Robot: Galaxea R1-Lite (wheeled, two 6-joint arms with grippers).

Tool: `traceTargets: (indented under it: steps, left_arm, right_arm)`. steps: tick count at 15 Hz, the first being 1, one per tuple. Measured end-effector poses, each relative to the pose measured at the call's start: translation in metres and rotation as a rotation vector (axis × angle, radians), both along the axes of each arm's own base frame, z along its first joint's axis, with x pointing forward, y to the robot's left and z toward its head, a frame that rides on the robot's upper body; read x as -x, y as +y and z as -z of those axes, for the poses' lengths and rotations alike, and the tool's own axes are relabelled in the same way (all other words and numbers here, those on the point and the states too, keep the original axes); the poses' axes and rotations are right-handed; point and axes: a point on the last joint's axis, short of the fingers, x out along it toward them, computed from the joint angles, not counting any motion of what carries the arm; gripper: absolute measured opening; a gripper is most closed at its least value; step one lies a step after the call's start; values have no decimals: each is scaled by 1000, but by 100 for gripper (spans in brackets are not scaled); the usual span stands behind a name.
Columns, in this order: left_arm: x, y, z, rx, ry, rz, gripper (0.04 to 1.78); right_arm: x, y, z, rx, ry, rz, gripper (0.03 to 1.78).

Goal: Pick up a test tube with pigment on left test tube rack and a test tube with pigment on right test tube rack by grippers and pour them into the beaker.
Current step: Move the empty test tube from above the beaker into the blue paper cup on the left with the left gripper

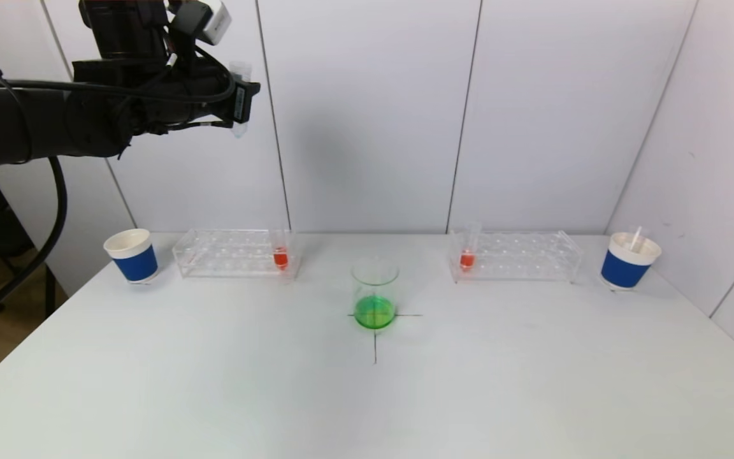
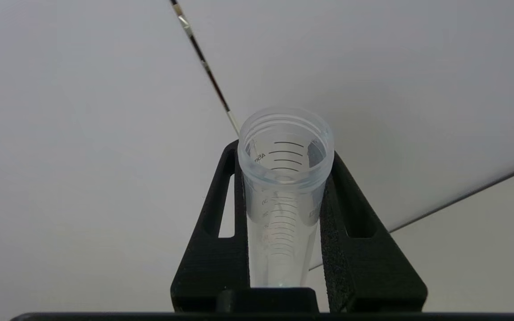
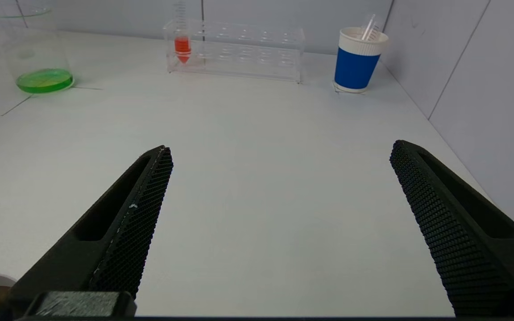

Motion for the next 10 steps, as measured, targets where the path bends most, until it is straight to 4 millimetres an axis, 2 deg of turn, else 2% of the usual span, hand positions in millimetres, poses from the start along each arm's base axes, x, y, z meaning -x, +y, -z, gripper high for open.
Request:
traceTargets:
  steps: [7,10]
  left_arm:
    - [-5,72,-1,100,34,-168,46]
    - [-7,96,2,160,48,-216,46]
  right_arm:
    - [0,0,0,0,0,-1,177]
    - [0,0,0,0,0,0,177]
